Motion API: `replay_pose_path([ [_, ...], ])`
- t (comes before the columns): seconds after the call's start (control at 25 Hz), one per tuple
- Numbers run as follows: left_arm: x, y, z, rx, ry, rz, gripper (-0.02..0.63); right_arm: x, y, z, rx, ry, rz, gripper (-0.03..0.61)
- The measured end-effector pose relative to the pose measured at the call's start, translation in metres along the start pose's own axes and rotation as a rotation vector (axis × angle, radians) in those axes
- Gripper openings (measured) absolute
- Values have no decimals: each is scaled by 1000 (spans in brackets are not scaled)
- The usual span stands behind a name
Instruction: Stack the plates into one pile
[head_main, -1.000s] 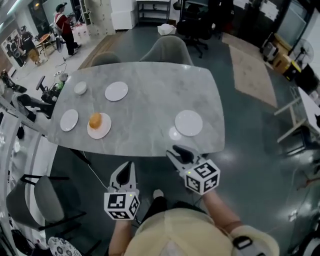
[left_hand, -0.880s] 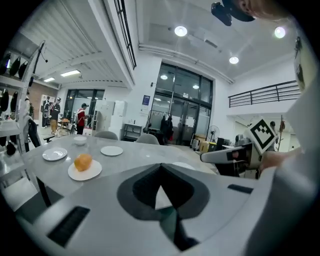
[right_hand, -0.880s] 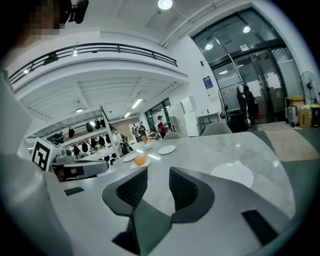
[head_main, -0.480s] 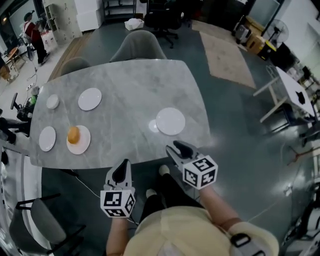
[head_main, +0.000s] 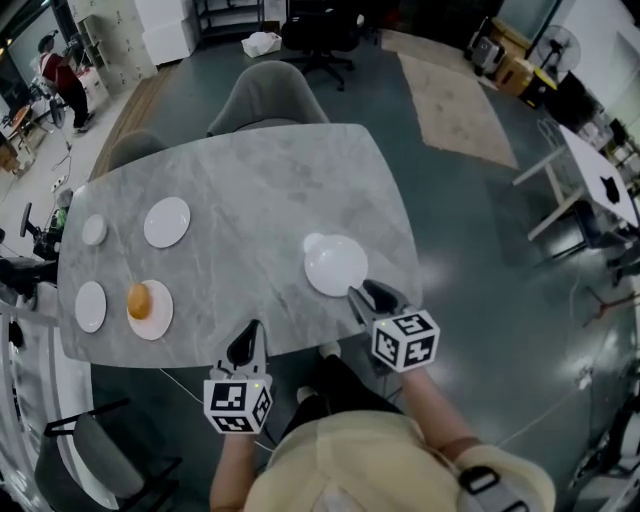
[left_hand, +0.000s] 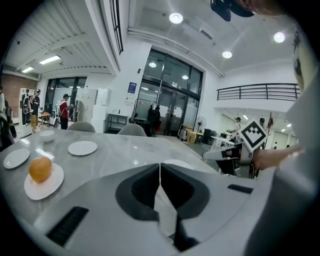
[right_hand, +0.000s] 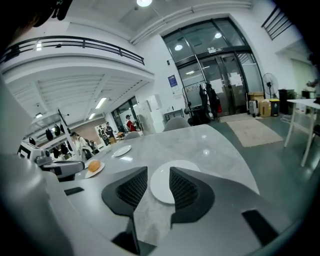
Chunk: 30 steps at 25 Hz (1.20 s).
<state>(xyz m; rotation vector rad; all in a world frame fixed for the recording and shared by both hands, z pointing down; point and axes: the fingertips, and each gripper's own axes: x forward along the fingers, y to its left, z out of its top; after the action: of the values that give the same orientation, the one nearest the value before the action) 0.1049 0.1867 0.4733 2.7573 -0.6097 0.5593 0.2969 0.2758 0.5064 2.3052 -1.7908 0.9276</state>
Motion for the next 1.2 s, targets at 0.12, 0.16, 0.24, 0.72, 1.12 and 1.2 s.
replay_pose_path([
  [0.12, 30, -3, 9, 9, 14, -5, -12, 15, -24, 2, 21, 28, -9, 117],
  [0.16, 40, -3, 11, 9, 19, -3, -12, 20, -31, 3, 28, 38, -10, 117],
  [0.24, 58, -4, 12, 5, 33, -1, -12, 30, -44, 3, 38, 60, -10, 117],
  [0.72, 136, -3, -10, 7, 165, 4, -12, 78, -92, -25, 154, 269, 14, 117],
  [1.12, 173, -3, -14, -10, 198, 22, -12, 95, -105, -28, 194, 363, 16, 117],
  [1.2, 176, -4, -13, -8, 199, 24, -13, 96, -105, -28, 207, 362, 17, 117],
])
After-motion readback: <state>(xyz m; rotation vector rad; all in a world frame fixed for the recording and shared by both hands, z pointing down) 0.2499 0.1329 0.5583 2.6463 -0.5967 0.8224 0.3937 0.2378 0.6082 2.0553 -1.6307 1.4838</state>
